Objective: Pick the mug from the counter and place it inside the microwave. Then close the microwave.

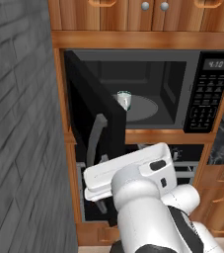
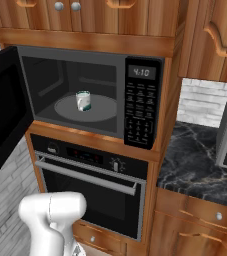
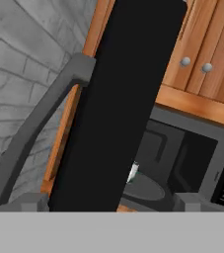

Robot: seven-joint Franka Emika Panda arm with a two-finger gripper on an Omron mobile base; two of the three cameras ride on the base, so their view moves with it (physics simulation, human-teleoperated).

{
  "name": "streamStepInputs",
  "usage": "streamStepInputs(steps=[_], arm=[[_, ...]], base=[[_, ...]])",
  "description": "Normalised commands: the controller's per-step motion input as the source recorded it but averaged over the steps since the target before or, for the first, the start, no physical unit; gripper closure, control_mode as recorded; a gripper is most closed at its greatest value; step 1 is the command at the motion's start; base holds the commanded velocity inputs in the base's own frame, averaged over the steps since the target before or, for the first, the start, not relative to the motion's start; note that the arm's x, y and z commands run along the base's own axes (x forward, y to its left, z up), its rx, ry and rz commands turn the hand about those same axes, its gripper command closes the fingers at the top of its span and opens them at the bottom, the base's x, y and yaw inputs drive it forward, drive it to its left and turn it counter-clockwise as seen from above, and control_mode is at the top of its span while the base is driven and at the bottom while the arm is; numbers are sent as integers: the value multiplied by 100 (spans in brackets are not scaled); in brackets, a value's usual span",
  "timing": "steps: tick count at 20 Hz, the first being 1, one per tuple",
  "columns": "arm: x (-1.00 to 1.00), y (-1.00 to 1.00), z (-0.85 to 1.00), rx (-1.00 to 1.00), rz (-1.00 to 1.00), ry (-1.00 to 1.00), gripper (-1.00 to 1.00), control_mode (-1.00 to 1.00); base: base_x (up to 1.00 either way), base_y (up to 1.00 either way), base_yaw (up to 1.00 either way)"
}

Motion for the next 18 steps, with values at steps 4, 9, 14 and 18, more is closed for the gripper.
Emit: streamStepInputs(steps=[4,9,14,18], arm=[[4,-51,-1,0,-2,-7,-100,-100],[9,-50,-2,1,-1,-6,-100,-100],[14,-52,-9,1,-1,-6,-100,-100],[16,-54,-11,1,-2,-3,-100,-100]], base=[[0,0,0],[0,0,0],[0,0,0],[0,0,0]])
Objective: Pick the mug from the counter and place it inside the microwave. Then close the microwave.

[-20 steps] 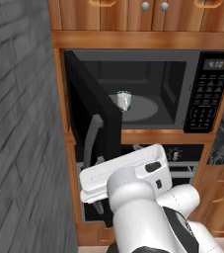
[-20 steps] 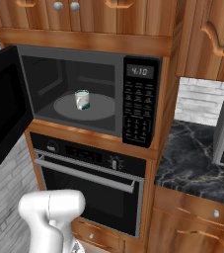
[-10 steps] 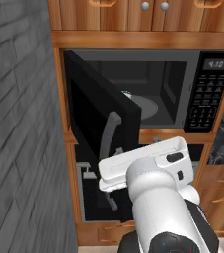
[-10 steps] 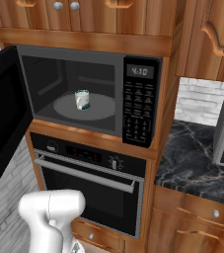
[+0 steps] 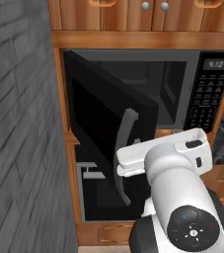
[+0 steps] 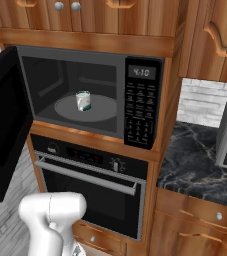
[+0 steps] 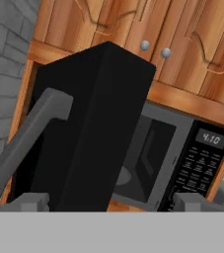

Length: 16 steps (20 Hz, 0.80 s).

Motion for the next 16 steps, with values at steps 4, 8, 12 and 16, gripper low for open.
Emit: streamStepInputs(steps=[4,8,12,16], arm=[[16,-55,-12,1,-2,-3,-100,-100],[18,-53,-9,1,-2,-3,-100,-100],[7,-48,-3,2,-2,-2,-100,-100],[2,-37,-11,5,-1,-1,-100,-100]], base=[[0,0,0],[0,0,0],[0,0,0],[0,0,0]])
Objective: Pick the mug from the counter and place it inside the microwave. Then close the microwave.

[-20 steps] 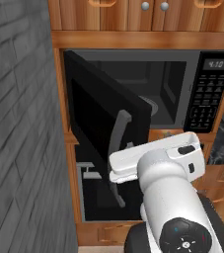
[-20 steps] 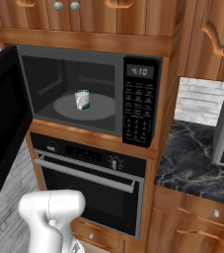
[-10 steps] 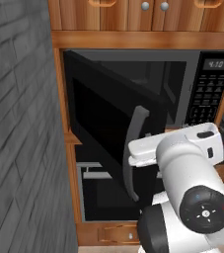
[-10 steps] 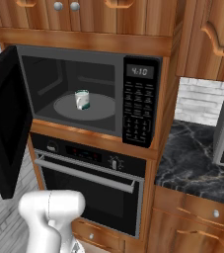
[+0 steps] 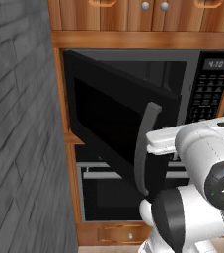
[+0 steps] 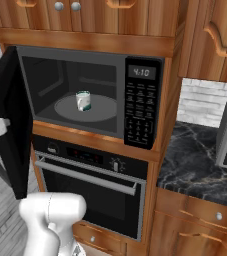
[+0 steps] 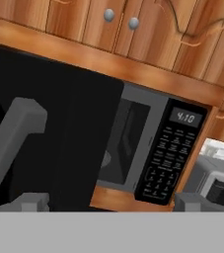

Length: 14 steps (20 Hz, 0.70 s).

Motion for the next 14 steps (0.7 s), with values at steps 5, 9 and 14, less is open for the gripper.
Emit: streamStepInputs(steps=[5,9,14], arm=[[14,-24,-11,2,-1,-2,-100,-100],[41,-14,-12,1,0,-7,-100,-100],[52,-12,-7,0,0,-10,-100,-100]], base=[[0,0,0],[0,0,0],[0,0,0]])
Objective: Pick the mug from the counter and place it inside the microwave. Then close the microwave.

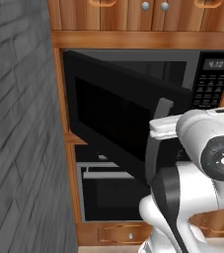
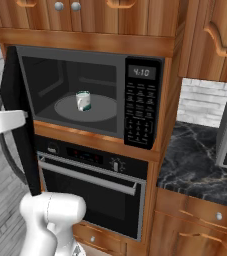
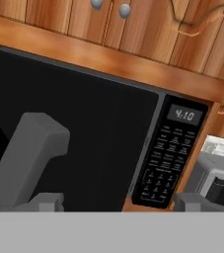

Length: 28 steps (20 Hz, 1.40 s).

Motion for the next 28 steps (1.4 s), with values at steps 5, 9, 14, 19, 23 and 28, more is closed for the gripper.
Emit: streamStepInputs(steps=[5,9,14,19,23,28], arm=[[43,-10,-1,0,0,-10,-100,-100],[44,-15,-4,0,0,-11,-100,-100],[53,-21,-11,0,0,-11,-100,-100],[55,-17,-10,0,0,-9,-100,-100],[47,-14,-4,0,0,-7,-100,-100],[48,-14,-3,0,0,-5,-100,-100]], base=[[0,0,0],[0,0,0],[0,0,0],[0,0,0],[0,0,0],[0,0,0]])
